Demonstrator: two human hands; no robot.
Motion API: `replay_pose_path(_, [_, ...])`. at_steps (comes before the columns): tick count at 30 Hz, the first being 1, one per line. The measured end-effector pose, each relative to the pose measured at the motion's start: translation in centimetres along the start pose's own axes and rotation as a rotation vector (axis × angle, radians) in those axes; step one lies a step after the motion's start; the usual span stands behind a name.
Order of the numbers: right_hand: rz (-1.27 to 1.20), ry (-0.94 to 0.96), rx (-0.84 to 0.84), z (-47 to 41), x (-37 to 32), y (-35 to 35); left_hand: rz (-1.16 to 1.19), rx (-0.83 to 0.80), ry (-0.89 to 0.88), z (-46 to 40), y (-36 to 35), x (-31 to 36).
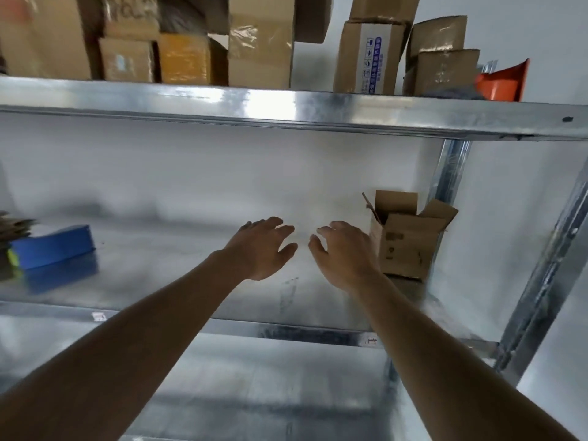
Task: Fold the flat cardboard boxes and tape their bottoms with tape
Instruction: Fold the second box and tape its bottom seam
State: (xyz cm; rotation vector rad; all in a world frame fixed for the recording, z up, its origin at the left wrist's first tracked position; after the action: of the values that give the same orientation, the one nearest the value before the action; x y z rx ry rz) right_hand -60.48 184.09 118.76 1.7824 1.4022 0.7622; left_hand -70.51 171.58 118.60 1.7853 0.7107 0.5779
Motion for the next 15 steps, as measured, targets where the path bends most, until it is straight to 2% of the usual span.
replay_pose_path(15, [-0.184, 0.152, -0.091, -3.7, -26.0, -4.2, -0.020, -0.009, 0.196, 10.6, 3.5, -24.2])
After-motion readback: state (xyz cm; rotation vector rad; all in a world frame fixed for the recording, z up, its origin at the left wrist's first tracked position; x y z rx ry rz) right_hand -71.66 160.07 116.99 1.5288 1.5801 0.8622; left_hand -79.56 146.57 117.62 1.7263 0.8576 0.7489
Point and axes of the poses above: each hand's wrist, its own z-axis away from the middle knuckle, its own y-axis out of the back of the hand, x = y × z, the point moved 7 cm from there along -z, towards the middle knuckle, and after that the axes turned 10 degrees about y, right-handed, at the moved point
